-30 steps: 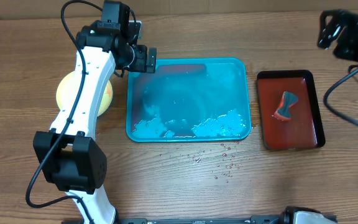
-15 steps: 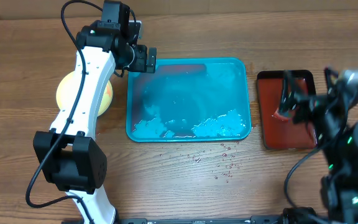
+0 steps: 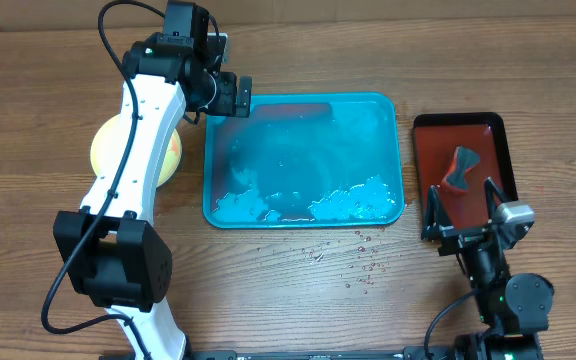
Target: Clean dirty plates on tray and stack at the side
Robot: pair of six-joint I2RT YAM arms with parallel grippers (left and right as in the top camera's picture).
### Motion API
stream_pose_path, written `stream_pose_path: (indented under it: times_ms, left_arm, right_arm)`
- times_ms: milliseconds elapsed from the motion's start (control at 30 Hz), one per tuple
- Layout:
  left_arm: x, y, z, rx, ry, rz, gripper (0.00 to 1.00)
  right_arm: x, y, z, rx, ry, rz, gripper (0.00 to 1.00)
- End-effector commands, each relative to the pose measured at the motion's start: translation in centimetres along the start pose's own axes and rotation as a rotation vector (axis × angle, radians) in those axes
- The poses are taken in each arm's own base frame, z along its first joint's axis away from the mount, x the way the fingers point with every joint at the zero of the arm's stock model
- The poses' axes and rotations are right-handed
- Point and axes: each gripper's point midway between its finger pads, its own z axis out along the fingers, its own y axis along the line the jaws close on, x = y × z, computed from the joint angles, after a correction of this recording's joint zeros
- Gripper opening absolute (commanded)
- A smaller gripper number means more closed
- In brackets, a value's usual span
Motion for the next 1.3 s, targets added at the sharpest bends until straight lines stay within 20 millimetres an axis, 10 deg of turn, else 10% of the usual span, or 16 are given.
stream_pose_path:
  times_ms: [0, 433, 1267]
  left_arm:
    - [-0.5, -0.1, -0.4, 0.001, -0.018, 0.018, 1.0]
    - [-0.5, -0.1, -0.4, 0.001, -0.018, 0.018, 1.0]
    - [-0.5, -0.1, -0.4, 0.001, -0.018, 0.018, 1.0]
  right_arm:
    - [0.9, -0.3, -0.4, 0.015, -0.021, 0.001, 1.0]
    - [5.0, -1.1, -1.1, 0.046, 0.081, 0.008, 1.0]
    - [4.3, -1.0, -1.4, 0.04, 0.048, 0.004, 1.0]
